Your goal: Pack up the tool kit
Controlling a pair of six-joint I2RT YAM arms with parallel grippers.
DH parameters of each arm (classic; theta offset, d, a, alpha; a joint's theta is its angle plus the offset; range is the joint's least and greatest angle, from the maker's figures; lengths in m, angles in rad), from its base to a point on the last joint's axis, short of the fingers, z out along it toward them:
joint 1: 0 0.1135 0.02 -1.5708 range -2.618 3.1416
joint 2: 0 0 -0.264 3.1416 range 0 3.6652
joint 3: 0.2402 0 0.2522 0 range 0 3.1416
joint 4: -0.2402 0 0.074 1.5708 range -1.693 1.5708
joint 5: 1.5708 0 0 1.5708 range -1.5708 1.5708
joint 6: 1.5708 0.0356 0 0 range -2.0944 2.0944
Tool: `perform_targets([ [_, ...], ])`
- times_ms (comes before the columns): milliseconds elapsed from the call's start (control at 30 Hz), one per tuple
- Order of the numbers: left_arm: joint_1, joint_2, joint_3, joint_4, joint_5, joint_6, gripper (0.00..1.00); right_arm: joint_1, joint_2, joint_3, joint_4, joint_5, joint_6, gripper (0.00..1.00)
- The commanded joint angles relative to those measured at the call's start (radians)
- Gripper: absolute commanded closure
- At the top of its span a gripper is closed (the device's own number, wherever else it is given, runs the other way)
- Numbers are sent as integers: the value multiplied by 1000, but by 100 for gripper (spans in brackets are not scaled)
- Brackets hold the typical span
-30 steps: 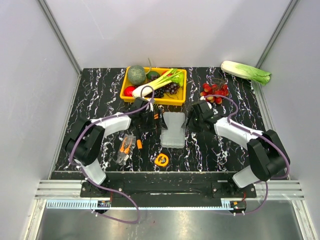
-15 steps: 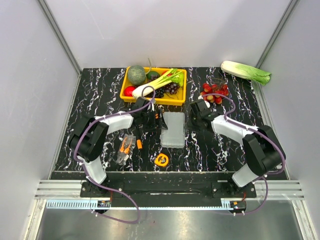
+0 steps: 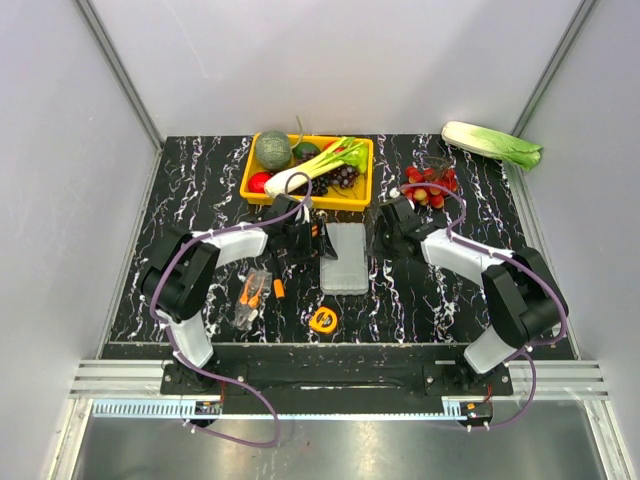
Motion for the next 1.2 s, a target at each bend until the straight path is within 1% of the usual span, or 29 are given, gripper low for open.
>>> perform_targets([
  [0,-5,22,29,23,39,17,19,-2,-7,-45,67,-99,-111,60],
  [167,-5,35,35,27,53,17,19,-11,1,-61,117,-190,-141,59],
  [233,-3,41,38,24,59,17,21,-16,13,-70,138,-225,-144,59],
  [333,-5,48,43,17,64,19,25,-24,18,-85,161,-256,-136,60],
  [533,-5,67,54,-12,52,21,38,-45,-4,-127,228,-311,-101,61],
  [800,-5,85,54,-48,29,17,45,-56,13,-153,308,-369,-56,63],
  [933,-5,101,49,-57,32,14,51,-56,38,-141,285,-337,-50,66],
  [1000,-5,108,49,-69,27,11,54,-56,49,-127,258,-310,-62,69],
  [1033,-5,110,49,-74,24,11,55,-56,55,-113,200,-276,-70,70],
  [1167,-5,105,40,-89,7,7,61,-48,64,-50,74,-175,-99,77],
])
